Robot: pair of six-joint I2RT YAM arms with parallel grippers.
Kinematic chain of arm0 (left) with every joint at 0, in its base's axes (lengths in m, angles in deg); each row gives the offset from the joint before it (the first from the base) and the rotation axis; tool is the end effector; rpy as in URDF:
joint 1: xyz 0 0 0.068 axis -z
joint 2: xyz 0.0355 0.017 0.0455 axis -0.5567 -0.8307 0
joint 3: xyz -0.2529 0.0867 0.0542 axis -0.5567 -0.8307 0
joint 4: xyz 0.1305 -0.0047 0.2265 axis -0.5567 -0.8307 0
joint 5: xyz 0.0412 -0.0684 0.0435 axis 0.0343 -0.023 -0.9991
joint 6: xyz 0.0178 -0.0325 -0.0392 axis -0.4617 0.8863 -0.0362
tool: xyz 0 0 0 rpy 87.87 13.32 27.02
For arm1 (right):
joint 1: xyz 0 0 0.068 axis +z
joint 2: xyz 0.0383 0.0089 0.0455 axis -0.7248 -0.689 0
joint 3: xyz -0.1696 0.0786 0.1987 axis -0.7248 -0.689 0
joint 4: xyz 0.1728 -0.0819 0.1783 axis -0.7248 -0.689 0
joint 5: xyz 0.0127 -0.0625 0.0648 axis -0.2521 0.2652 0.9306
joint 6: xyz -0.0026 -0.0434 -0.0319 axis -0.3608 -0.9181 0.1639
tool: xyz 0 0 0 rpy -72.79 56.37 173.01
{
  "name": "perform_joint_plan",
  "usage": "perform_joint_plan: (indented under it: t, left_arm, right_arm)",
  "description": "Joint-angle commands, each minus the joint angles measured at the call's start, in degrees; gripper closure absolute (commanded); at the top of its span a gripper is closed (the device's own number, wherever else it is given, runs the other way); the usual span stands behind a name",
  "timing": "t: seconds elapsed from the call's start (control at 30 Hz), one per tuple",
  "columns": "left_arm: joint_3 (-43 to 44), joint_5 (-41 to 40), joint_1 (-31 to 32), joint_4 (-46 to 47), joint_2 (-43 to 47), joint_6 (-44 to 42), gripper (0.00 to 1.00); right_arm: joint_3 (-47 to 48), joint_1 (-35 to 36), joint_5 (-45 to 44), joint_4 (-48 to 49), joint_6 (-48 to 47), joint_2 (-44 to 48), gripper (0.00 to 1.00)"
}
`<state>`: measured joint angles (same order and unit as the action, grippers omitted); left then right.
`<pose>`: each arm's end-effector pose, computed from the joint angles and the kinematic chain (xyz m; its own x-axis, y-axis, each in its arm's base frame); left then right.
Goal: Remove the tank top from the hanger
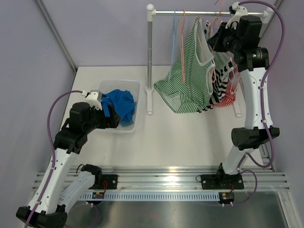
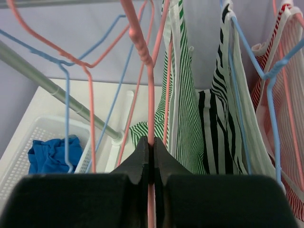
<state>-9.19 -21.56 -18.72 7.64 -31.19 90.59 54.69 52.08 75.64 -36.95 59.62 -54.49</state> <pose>0.1463 -0.0441 0.3389 -0.5652 -0.1144 -0.8170 0.2221 0.9327 -0.2842 0.3609 0.0432 0.5206 -0.3007 0.1040 -0.9480 -0.2611 0.9471 0.1867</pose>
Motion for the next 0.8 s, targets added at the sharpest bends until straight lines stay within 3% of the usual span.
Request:
perform_joint_plan:
  t: [0.0,0.23,0.43,0.57,0.7,0.77]
  left_arm:
    - [-0.3,0.3,0.1,2.9,0.8,0.5,0.01]
    - [1.4,-0.5,0.1,3.7,1.8,2.3,0.01]
    - [4.2,0.8,0.1,4.3,1.5,3.4,0.01]
    - [7.2,3.7,0.9,7.6,1.2,6.2,0.01]
    - [12.2,0.1,8.2,12.2,-1.6,8.7,0.01]
    - [15.0,-2.5,16.1,15.1,-5.8,8.8,0.01]
  right_arm:
    - [-0.6,0.1,2.3,5.5,0.4,5.0,1.00]
    - [-9.7,0.1,6.3,2.5,0.4,13.6,1.00]
    - [-26.7,0.0,8.2,6.2,1.7,28.8,1.00]
    - [-32.9,0.1,8.8,1.8,2.0,38.4,1.00]
    - [-39.2,0.1,8.6,-2.6,3.2,47.0,1.00]
    - [-42.6,0.1,8.1,-4.5,4.4,52.1,1.00]
